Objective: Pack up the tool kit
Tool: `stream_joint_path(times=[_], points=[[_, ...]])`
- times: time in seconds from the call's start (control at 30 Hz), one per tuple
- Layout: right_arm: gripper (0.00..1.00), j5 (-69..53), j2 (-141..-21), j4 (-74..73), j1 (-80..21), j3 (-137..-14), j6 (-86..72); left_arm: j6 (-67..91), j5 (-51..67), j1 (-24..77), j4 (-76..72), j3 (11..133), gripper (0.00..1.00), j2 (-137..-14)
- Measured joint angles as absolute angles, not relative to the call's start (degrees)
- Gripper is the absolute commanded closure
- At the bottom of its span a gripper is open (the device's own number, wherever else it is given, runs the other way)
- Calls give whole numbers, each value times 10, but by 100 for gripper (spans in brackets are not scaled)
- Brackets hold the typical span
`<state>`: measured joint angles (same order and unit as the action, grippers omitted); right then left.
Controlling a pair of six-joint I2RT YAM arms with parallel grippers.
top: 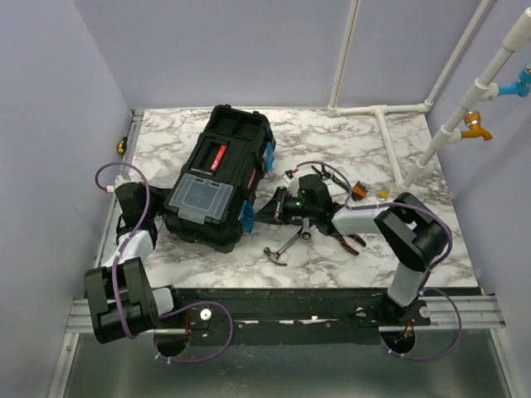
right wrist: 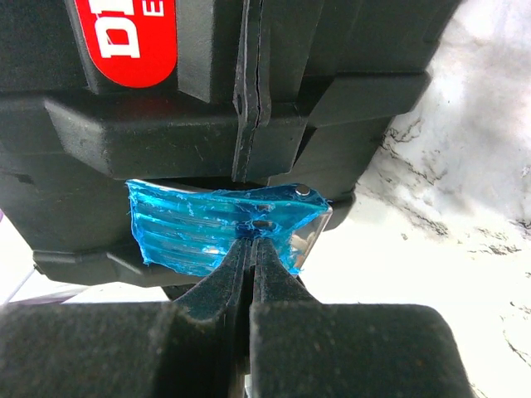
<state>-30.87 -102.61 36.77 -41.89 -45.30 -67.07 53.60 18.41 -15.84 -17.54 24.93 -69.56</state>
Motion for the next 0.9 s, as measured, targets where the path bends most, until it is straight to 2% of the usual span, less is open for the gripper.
stream_joint_path(times=[0.3, 0.47, 0.77, 0.9], points=[[99, -293, -1067, 326, -424, -471, -660, 552, 141, -114, -206, 249, 100, -698], [99, -214, -1108, 267, -437, -482, -655, 561, 152, -63, -207, 240, 100, -699], [94, -129, -1018, 159, -429, -467, -592, 547, 157, -43, -104, 278, 100, -680], [93, -96, -950, 94, -381, -467, -556, 542, 157, -15, -60, 300, 100, -682]])
